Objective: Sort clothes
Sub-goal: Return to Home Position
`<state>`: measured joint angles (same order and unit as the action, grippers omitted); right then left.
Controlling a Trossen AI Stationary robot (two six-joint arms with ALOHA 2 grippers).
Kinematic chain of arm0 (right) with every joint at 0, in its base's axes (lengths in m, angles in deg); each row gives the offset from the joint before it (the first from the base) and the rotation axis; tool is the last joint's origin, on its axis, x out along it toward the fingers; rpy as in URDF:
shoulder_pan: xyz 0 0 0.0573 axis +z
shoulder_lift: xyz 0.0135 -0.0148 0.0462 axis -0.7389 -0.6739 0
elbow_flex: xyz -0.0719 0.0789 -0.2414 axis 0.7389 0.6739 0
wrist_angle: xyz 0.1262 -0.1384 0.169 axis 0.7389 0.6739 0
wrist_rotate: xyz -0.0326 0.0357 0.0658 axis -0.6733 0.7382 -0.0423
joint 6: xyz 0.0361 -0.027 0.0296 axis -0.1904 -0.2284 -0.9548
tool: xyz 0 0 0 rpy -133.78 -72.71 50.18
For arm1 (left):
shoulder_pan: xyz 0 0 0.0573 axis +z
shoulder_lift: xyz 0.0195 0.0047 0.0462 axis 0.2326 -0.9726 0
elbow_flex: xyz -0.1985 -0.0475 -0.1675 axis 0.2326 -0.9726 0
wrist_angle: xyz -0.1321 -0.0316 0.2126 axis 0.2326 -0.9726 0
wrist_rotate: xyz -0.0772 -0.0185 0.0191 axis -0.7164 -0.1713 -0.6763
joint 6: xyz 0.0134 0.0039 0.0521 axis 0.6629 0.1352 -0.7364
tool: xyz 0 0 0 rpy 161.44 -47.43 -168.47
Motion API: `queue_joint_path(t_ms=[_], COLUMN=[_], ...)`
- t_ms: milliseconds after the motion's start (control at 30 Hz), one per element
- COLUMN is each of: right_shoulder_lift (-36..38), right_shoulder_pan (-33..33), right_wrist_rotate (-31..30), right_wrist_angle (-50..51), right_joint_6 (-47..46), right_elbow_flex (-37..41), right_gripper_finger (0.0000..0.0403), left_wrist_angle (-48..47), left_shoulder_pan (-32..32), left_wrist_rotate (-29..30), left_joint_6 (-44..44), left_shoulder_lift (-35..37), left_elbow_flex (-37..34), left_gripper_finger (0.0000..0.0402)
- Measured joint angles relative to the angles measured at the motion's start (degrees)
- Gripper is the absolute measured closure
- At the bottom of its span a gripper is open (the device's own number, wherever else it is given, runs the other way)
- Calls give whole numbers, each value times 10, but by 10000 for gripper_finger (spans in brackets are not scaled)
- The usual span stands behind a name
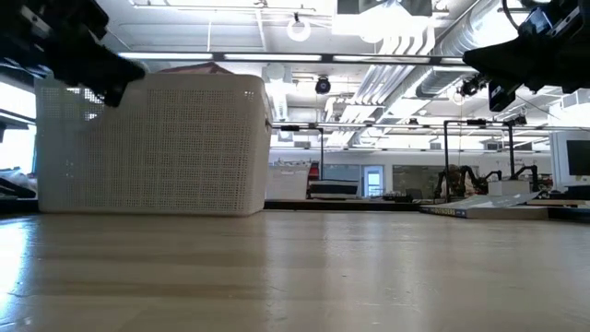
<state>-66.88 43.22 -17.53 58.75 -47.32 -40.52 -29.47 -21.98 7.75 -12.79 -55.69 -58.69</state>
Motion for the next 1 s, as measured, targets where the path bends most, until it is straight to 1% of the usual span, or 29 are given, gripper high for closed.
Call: queue_joint_path(t_ms=[100,200,333,467,633,800,933,1000], right_shoulder_lift=[0,0,0,0,0,0,0,0], right_shoulder_pan=[-1,-1,-1,-1,-1,-1,-1,-1], right_wrist_rotate=[0,0,5,6,7,7,7,7], right_wrist_angle=[0,0,2,5,5,14,37,48], right_joint_6=[0,-1,-2,-3,1,2,26,36], right_elbow_flex=[0,0,0,0,0,0,0,0], right_gripper_finger=[403,403,403,403,403,403,403,403], left_wrist_angle=[55,87,95,73,39,7,7,8], left_shoulder_pan=[-4,-11,-13,-5,38,101,133,149], left_wrist_rotate=[-20,-24,-25,-26,-51,-102,-108,-112], left_joint_6=[-16,-14,6,7,-6,-41,-99,-108], left_shoulder_lift=[24,40,67,105,140,156,157,157], left_elbow_flex=[-28,-62,-97,-101,-90,-80,-80,-80], left_gripper_finger=[402,402,402,402,402,402,402,402])
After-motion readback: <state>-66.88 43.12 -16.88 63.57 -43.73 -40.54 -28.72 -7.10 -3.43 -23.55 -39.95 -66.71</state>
